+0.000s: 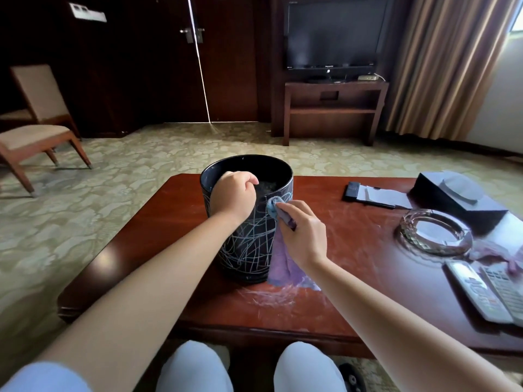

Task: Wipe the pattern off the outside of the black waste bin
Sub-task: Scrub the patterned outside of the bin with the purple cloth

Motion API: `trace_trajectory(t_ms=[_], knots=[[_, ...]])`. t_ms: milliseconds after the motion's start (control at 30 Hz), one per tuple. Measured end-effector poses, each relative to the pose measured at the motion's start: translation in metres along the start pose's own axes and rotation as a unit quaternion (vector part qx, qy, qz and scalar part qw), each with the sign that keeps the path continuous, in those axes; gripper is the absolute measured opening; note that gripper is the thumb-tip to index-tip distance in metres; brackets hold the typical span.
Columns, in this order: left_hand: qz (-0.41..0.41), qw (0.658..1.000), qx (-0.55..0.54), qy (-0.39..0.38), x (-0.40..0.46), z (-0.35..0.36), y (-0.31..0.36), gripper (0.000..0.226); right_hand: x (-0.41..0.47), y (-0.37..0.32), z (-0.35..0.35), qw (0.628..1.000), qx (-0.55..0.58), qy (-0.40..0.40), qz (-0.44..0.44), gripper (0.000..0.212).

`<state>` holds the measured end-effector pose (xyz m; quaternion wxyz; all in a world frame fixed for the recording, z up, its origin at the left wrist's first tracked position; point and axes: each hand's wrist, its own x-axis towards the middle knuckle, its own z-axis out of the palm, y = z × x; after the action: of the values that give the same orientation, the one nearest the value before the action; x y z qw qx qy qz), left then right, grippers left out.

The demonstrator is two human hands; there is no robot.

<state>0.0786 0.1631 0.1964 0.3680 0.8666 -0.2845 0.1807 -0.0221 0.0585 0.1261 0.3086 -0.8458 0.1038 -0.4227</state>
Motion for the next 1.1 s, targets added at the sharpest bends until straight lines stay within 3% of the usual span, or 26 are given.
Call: trace_trajectory(t_ms=[133, 333, 533, 733, 867, 1100], knots=[[-0.042, 0.995, 0.021, -0.083, 0.007, 0.000, 0.002, 0.031, 0.007, 0.002, 0.012, 0.998, -0.043, -0.004, -0.037, 0.032], [-0.053, 0.992, 0.014, -0.117, 0.006, 0.002, -0.002, 0.029, -0.006, 0.016, 0.028, 0.996, -0.062, -0.053, -0.016, 0.031], [-0.061, 0.989, 0.015, -0.136, 0.008, 0.001, -0.003, 0.028, 0.002, 0.012, 0.025, 0.996, -0.055, 0.041, -0.063, 0.024], [-0.068, 0.988, 0.011, -0.139, 0.007, 0.001, -0.004, 0.028, -0.004, 0.017, 0.030, 0.996, -0.082, -0.019, -0.017, 0.021], [-0.060, 0.988, 0.001, -0.143, 0.006, -0.001, -0.005, 0.027, 0.004, 0.010, 0.022, 0.996, -0.070, 0.041, -0.042, 0.022], [-0.070, 0.980, -0.044, -0.180, 0.007, -0.004, -0.007, 0.025, -0.006, 0.014, 0.026, 0.995, -0.076, -0.067, 0.024, 0.023]])
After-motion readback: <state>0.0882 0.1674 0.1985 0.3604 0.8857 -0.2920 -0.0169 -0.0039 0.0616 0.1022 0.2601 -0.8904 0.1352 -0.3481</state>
